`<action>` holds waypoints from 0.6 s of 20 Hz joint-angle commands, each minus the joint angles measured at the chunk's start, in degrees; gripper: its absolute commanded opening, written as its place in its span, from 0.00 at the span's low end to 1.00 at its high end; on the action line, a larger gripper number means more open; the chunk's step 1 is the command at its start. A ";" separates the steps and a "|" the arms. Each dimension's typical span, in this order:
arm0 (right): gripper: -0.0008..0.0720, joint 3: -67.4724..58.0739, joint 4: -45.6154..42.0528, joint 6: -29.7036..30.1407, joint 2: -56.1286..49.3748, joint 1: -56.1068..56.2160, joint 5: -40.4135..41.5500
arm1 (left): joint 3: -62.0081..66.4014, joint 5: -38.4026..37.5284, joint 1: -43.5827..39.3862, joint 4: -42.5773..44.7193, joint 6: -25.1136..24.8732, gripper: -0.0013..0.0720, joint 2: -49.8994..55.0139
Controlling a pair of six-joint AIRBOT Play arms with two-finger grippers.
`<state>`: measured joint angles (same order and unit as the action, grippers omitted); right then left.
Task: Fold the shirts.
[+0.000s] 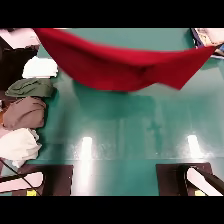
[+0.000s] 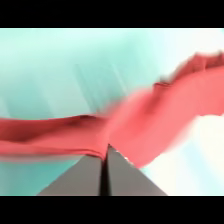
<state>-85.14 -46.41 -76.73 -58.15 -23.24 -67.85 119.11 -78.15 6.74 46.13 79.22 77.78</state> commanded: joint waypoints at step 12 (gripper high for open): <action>0.03 -36.79 -21.24 -8.96 13.46 -0.13 -1.46 | 3.08 19.34 -0.09 6.29 -1.64 0.05 -34.34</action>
<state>-118.74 -60.25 -83.02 -46.94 -23.35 -68.75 122.15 -59.96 6.66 50.72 78.22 47.59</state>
